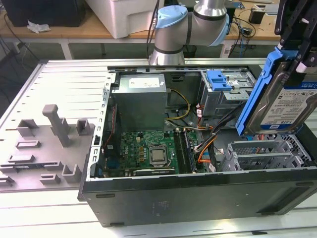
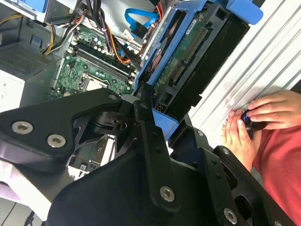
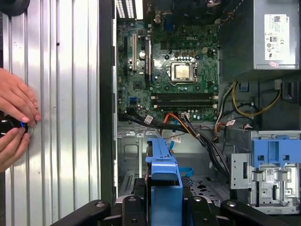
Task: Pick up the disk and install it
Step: 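Insert the disk into the insertion slot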
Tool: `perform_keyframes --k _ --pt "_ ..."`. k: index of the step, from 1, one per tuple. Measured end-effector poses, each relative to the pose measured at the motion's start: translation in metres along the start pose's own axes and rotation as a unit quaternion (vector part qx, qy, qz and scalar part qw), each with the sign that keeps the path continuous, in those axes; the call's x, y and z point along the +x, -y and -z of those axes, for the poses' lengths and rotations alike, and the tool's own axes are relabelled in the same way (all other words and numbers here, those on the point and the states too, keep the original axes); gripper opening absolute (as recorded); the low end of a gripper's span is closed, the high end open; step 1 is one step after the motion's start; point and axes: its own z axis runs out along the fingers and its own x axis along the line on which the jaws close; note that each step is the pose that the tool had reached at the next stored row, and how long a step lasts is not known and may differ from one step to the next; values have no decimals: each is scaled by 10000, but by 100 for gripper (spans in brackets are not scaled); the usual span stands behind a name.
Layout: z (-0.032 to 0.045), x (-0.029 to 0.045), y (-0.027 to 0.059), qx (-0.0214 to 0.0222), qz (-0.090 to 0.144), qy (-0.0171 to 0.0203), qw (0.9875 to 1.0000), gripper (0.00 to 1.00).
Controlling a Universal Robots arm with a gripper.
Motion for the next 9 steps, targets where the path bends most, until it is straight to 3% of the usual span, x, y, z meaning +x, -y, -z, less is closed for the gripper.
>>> perform_keyframes --k 5,9 --pt "-1 0 0 19 0 71 10000 36" --pt "-4 0 0 20 0 78 10000 36"
